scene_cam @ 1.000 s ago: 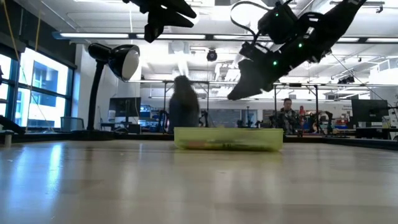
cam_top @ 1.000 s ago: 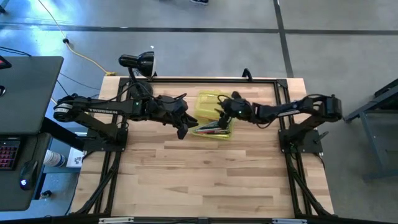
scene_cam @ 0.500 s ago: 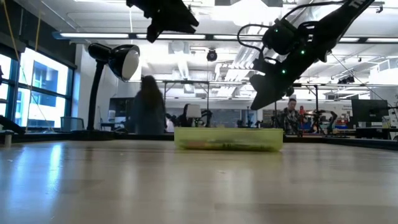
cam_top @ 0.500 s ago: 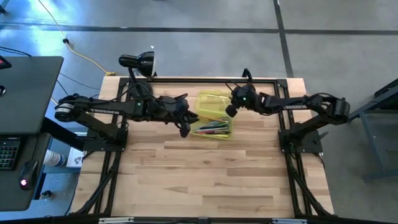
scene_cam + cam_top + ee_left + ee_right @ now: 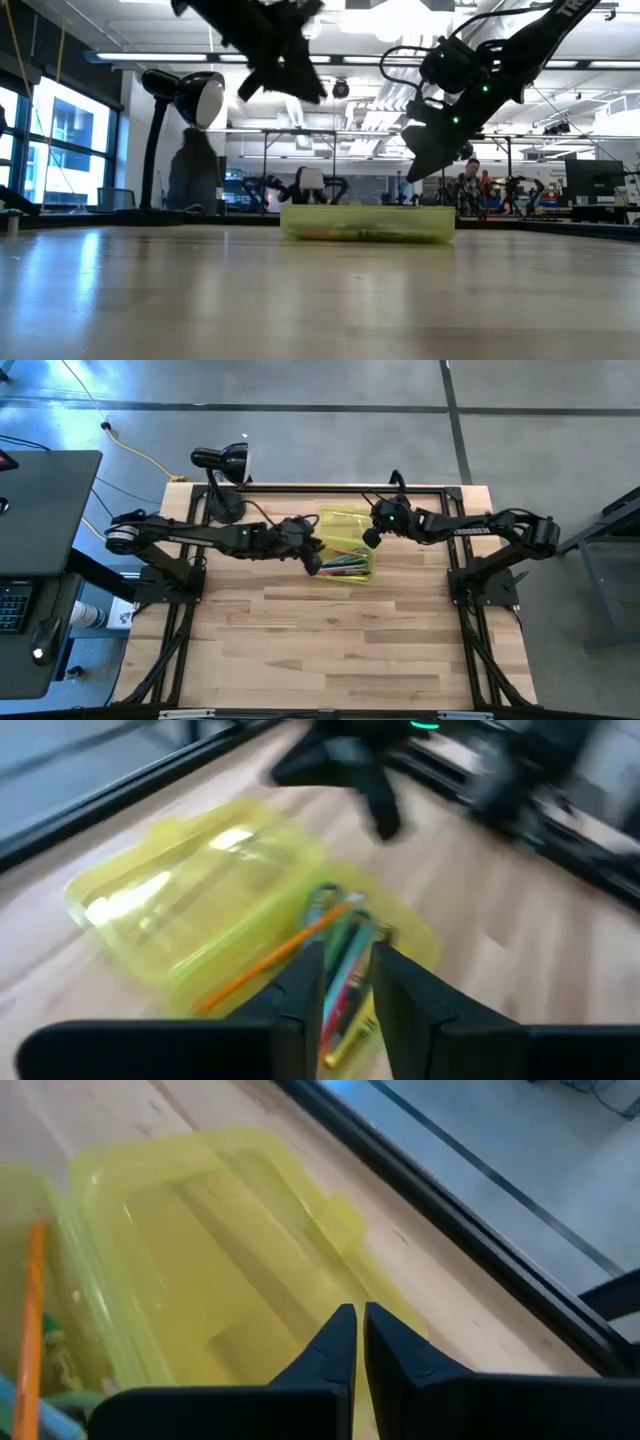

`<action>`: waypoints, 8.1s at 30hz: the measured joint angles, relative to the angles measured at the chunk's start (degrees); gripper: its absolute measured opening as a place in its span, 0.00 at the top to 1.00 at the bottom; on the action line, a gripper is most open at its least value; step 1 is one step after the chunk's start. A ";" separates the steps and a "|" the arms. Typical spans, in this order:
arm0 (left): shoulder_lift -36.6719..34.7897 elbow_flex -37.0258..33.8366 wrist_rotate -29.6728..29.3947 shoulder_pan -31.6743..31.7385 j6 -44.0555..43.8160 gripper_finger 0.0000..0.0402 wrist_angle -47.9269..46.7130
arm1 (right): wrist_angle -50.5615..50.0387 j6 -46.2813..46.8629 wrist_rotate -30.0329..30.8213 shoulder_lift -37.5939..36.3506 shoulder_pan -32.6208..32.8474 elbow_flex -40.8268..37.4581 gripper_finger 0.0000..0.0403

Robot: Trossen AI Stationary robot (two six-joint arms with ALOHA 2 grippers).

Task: Pick & place school supplies into a supply box
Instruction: Close the yellow supply box

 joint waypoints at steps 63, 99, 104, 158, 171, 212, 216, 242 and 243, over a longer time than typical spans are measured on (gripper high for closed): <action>21.35 -1.40 3.26 23.26 -24.06 0.95 8.02 | 6.43 23.66 -5.68 0.37 -7.21 -12.15 1.00; 27.71 -1.40 9.16 25.91 -24.07 0.95 19.24 | 6.01 32.56 -5.49 0.38 -5.87 -12.11 1.00; 27.71 -1.40 9.57 25.90 -24.06 0.98 20.15 | 5.82 34.19 -3.72 1.20 -4.71 -12.11 1.00; 24.69 -1.47 0.30 21.65 -14.97 0.98 18.67 | 23.95 22.25 13.31 12.30 4.89 -12.02 1.00; 19.75 -1.36 -5.12 19.41 -14.44 0.97 13.28 | 20.86 19.15 16.17 2.34 8.53 -12.02 1.00; 14.18 -1.29 -37.65 -6.44 -15.01 0.98 2.31 | 5.09 24.71 43.84 -3.59 39.11 -12.07 1.00; 14.27 -1.29 -37.38 -8.81 -18.43 0.98 0.09 | 0.80 28.24 43.56 -3.59 41.50 -12.00 1.00; 14.40 -1.27 -42.04 -18.19 -25.59 0.98 -2.07 | -5.98 22.21 50.43 -3.56 55.42 -11.93 1.00; 14.40 -1.27 -41.90 -18.48 -25.59 0.98 -1.85 | -6.15 21.51 50.97 -3.56 55.86 -11.93 1.00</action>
